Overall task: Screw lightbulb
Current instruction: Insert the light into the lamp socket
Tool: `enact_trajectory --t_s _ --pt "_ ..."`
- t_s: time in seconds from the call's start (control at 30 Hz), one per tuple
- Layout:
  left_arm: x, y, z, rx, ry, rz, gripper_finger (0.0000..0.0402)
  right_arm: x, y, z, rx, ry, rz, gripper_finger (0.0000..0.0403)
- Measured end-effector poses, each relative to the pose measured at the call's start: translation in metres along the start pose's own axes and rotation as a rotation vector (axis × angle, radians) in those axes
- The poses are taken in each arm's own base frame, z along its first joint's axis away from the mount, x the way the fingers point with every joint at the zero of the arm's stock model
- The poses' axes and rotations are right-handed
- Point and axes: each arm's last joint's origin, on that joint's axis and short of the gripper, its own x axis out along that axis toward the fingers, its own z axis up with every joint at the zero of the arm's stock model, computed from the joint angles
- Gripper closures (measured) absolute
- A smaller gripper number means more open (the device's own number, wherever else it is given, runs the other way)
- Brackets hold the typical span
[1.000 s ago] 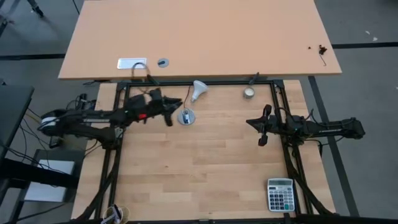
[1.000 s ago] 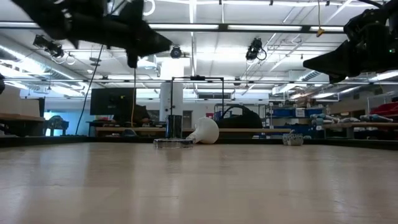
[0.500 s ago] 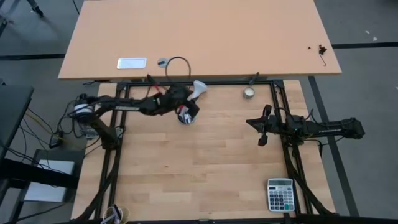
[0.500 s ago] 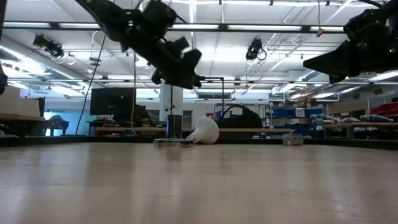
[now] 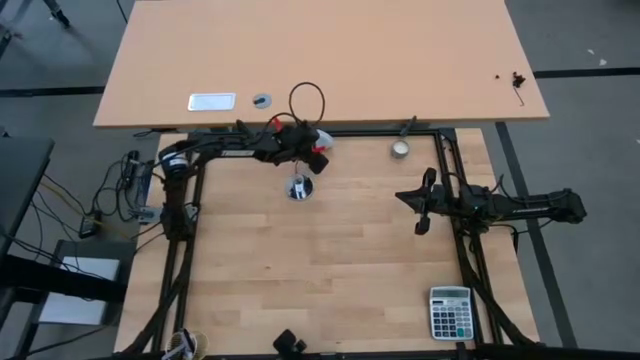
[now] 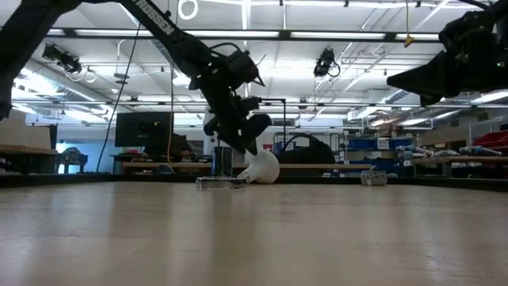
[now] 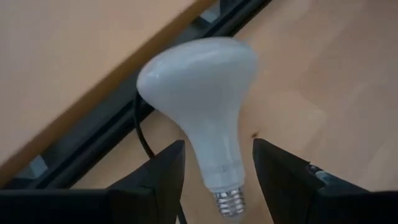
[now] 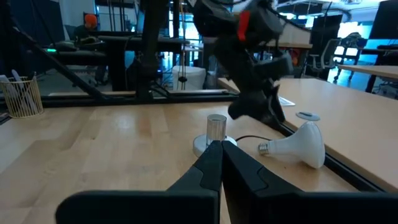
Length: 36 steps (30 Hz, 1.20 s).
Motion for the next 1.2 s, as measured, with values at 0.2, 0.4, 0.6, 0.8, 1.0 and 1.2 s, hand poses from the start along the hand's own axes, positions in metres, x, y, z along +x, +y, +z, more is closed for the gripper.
enact_trajectory --t_s 0.2,0.4,0.6,0.8,1.0,1.2 --pt "0.015 0.011 0.0 -0.034 0.034 -0.026 0.0201 0.0 0.0 0.0 0.0 -0.001 0.0 0.0384" --pt "0.018 0.019 -0.001 -0.069 0.068 -0.075 0.0178 0.0 0.0 0.0 0.0 -0.001 0.0 0.0384" --pt "0.018 0.019 -0.003 -0.067 0.091 -0.115 0.0162 0.0 0.0 0.0 0.0 0.0 0.0 0.0384" --pt "0.02 0.022 -0.003 -0.071 0.093 -0.109 0.0162 0.0 0.0 0.0 0.0 -0.001 0.001 0.0384" --pt "0.036 0.019 -0.016 -0.061 0.147 -0.122 0.0162 0.0 0.0 0.0 0.0 -0.001 0.0 0.0384" --pt "0.043 0.018 -0.022 -0.032 0.175 -0.12 0.0163 0.0 0.0 0.0 0.0 -0.001 0.0 0.0384"
